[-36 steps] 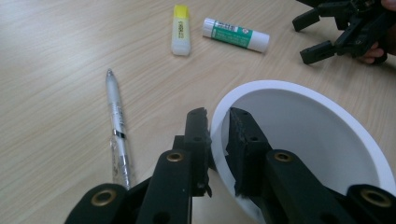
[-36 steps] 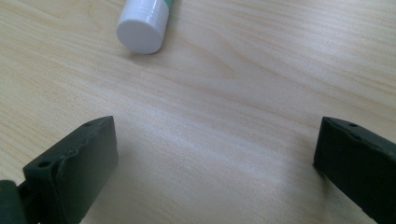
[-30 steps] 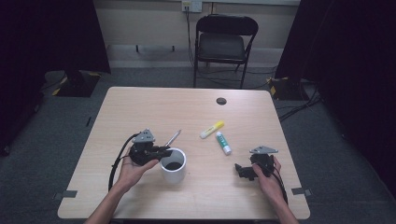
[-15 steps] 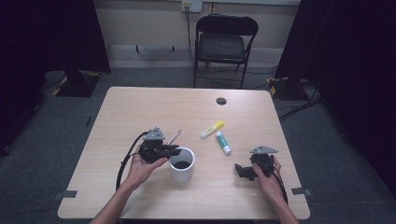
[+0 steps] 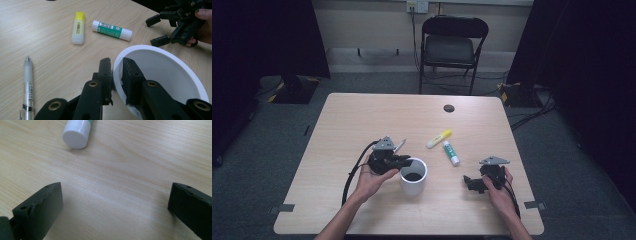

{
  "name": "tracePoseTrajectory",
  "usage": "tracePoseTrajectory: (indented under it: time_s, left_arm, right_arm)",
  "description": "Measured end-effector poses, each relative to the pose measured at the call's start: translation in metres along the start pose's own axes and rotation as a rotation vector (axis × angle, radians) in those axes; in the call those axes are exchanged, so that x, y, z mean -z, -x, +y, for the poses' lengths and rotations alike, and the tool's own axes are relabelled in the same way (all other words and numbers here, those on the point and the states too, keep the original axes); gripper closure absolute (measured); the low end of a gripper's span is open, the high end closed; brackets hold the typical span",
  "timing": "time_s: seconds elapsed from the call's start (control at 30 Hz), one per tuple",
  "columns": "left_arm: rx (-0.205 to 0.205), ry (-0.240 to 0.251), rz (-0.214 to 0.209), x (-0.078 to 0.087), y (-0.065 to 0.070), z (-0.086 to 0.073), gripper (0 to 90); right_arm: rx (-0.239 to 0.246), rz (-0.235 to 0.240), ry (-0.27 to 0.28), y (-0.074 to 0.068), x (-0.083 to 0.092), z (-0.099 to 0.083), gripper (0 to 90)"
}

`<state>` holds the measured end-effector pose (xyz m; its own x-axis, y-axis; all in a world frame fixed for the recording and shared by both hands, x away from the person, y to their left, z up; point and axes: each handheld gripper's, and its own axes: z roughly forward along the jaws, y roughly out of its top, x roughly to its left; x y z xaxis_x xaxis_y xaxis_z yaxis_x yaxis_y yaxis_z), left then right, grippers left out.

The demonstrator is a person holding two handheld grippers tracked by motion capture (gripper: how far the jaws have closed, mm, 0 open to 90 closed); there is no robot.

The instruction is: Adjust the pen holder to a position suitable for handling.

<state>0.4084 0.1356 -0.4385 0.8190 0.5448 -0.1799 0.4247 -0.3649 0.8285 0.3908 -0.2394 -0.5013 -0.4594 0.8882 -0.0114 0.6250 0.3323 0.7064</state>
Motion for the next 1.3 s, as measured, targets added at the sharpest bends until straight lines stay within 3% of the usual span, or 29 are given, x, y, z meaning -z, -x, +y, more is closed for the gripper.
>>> tracePoseTrajectory:
  time_s: [0.37,0.6,0.73,1.0,1.3]
  left_arm:
    - [-0.002,-0.010,-0.012,0.000,0.000,0.001,76.3]
    - [0.018,0.013,-0.010,0.006,-0.004,0.002,70.3]
    - [0.034,0.056,-0.013,0.017,-0.009,0.003,67.6]
    - [0.047,0.085,0.017,0.036,-0.017,0.001,64.0]
    - [0.057,0.070,0.068,0.053,-0.030,-0.007,67.8]
  right_arm:
    - [0.001,0.002,0.000,0.000,0.000,0.000,0.0]
    - [0.001,0.003,0.000,0.000,0.000,0.000,0.0]
    - [0.002,0.002,0.000,0.000,0.000,0.000,0.0]
    - [0.002,0.003,0.000,0.000,0.000,0.000,0.0]
    - [0.002,0.003,0.000,0.000,0.000,0.000,0.0]
